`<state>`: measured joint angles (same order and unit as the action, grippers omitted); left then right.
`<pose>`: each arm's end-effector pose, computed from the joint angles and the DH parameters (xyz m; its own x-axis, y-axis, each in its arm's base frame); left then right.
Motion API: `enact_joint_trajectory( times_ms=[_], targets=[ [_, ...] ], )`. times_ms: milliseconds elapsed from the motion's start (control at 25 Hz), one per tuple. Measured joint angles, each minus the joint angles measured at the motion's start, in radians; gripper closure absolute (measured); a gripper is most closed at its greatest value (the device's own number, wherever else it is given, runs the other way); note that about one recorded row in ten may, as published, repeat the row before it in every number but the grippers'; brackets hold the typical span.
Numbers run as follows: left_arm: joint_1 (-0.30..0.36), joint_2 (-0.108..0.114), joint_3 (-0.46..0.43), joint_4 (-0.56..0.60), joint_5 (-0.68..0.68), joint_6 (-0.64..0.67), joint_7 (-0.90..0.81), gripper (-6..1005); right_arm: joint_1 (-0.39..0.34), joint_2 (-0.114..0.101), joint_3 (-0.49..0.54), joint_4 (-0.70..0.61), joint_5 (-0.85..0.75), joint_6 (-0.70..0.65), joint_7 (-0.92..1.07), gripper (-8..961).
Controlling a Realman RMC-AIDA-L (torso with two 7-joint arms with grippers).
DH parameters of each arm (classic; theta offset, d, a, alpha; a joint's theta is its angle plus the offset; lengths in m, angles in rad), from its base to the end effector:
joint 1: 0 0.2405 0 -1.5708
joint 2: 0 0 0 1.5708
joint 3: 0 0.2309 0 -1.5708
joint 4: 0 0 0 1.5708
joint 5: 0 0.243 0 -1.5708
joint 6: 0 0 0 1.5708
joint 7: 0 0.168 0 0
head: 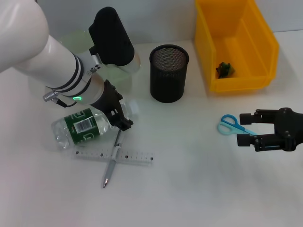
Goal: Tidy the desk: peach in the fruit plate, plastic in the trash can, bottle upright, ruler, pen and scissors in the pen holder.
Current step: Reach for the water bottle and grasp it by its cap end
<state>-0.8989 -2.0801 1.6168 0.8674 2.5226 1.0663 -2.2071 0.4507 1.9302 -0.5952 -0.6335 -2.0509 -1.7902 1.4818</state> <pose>-0.1312 0.4311 -0.1001 0.9143 0.1782 -0.3636 0.0359 -0.9301 -0.3655 0.2954 0.3148 0.0561 0.7304 -0.4699 -0.4956 -0.5553 -0.8311 -0.0303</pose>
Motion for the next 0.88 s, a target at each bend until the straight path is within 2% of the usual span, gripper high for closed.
enact_joint_trajectory(
  times_ms=[880],
  targets=[
    [-0.003, 0.0, 0.034, -0.068, -0.051, -0.091, 0.025, 225, 0.038, 0.008, -0.005, 0.012, 0.0, 0.024, 0.005, 152]
  ],
)
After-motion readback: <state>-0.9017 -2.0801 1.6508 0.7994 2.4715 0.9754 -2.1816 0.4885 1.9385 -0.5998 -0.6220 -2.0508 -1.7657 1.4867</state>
